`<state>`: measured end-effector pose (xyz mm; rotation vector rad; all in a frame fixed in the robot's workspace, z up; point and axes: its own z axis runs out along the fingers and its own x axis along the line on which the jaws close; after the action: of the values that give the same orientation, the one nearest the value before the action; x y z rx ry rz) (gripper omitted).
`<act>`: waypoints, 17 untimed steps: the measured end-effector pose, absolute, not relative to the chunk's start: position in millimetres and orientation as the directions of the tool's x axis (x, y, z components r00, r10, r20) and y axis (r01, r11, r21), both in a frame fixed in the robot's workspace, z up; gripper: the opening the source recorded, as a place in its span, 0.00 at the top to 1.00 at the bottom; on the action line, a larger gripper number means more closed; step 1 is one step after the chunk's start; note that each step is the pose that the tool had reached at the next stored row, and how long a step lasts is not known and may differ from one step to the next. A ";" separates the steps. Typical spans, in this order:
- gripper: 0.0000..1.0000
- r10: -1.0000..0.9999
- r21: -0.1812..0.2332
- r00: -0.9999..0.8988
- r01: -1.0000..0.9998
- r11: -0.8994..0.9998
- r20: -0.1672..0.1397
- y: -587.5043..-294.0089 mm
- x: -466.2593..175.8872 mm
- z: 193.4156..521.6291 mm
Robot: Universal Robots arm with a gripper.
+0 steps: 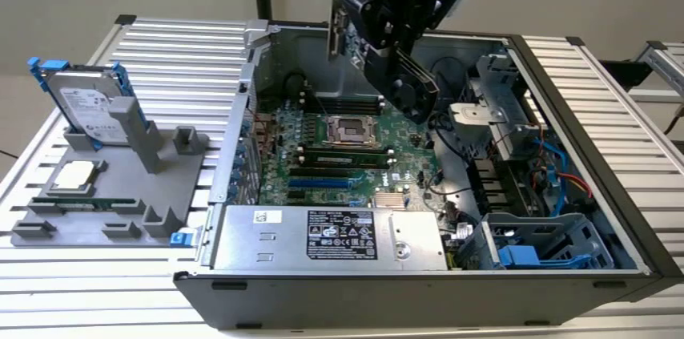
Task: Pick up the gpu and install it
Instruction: 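Insert the gpu into the slot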
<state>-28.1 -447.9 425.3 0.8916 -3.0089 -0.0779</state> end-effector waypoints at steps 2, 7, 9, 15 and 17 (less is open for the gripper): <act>1.00 -0.551 0.048 -0.834 -0.551 0.833 -0.012 -447.9 -28.1 425.3; 1.00 -0.570 0.048 -0.821 -0.570 0.820 -0.012 -447.9 -28.1 425.3; 1.00 -0.581 0.048 -0.814 -0.581 0.813 -0.012 -448.0 -28.1 425.3; 1.00 -0.612 0.048 -0.791 -0.612 0.789 -0.012 -448.0 -28.1 425.3; 1.00 -0.623 0.048 -0.782 -0.623 0.781 -0.012 -448.0 -28.1 425.3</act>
<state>-28.1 -448.0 425.3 1.0348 -2.9602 -0.0775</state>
